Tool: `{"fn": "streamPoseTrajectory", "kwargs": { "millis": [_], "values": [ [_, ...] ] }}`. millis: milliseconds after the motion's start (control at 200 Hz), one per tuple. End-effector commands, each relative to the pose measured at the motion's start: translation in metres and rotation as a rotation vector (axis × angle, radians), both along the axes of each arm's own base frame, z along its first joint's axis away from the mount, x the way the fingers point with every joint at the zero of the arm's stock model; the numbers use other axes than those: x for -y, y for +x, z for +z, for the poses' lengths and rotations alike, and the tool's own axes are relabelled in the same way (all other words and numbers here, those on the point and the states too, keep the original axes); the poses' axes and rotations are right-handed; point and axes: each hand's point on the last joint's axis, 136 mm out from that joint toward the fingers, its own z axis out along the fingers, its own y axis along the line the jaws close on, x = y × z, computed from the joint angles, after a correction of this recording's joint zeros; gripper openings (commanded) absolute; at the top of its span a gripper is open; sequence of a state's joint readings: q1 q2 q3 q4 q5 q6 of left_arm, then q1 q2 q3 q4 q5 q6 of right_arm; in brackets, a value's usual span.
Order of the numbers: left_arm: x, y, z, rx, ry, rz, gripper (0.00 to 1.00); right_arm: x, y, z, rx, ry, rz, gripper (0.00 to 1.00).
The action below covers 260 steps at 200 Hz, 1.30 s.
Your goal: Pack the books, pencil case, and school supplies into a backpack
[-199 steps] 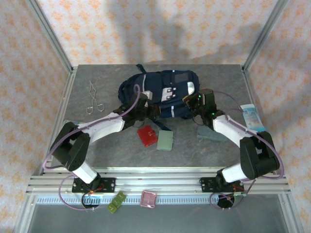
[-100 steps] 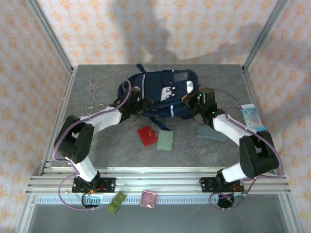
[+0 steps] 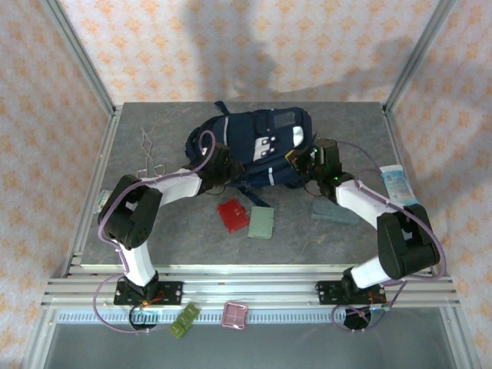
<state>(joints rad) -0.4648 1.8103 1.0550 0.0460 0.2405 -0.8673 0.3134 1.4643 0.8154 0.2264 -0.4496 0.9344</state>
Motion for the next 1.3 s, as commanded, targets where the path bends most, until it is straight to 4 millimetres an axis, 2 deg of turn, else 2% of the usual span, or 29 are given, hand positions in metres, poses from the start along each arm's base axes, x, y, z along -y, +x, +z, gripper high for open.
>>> {"fn": "streamPoseTrajectory", "kwargs": {
  "millis": [0, 50, 190, 385, 425, 460, 596, 761, 971, 1296],
  "values": [
    [-0.004, 0.014, -0.002, 0.021, -0.020, 0.061, 0.30, -0.015, -0.001, 0.048, 0.157, 0.085, 0.056, 0.00],
    [-0.004, 0.015, -0.004, 0.015, -0.015, 0.066, 0.22, -0.014, -0.004, 0.045, 0.154, 0.084, 0.054, 0.00],
    [-0.017, 0.014, -0.006, 0.011, 0.015, 0.104, 0.12, -0.012, -0.009, 0.038, 0.142, 0.086, 0.054, 0.00],
    [-0.039, 0.010, 0.011, 0.069, 0.029, 0.174, 0.09, -0.009, -0.009, 0.035, 0.137, 0.074, 0.041, 0.00],
    [-0.045, 0.010, 0.014, 0.081, 0.028, 0.188, 0.06, -0.009, -0.010, 0.035, 0.139, 0.075, 0.042, 0.00],
    [-0.047, 0.010, 0.018, 0.097, 0.019, 0.196, 0.00, -0.009, -0.010, 0.033, 0.134, 0.074, 0.042, 0.00],
    [-0.047, 0.011, 0.025, 0.119, -0.003, 0.201, 0.00, -0.009, -0.012, 0.029, 0.125, 0.076, 0.042, 0.00],
    [-0.060, 0.007, 0.028, 0.137, 0.000, 0.245, 0.00, -0.003, -0.013, 0.025, 0.118, 0.058, 0.016, 0.00],
    [-0.097, -0.002, 0.038, 0.160, 0.067, 0.306, 0.00, 0.011, -0.011, 0.016, 0.099, 0.032, -0.025, 0.00],
    [-0.156, -0.016, 0.050, 0.189, 0.174, 0.394, 0.00, 0.017, -0.003, 0.013, 0.099, -0.004, -0.048, 0.00]
  ]
}}
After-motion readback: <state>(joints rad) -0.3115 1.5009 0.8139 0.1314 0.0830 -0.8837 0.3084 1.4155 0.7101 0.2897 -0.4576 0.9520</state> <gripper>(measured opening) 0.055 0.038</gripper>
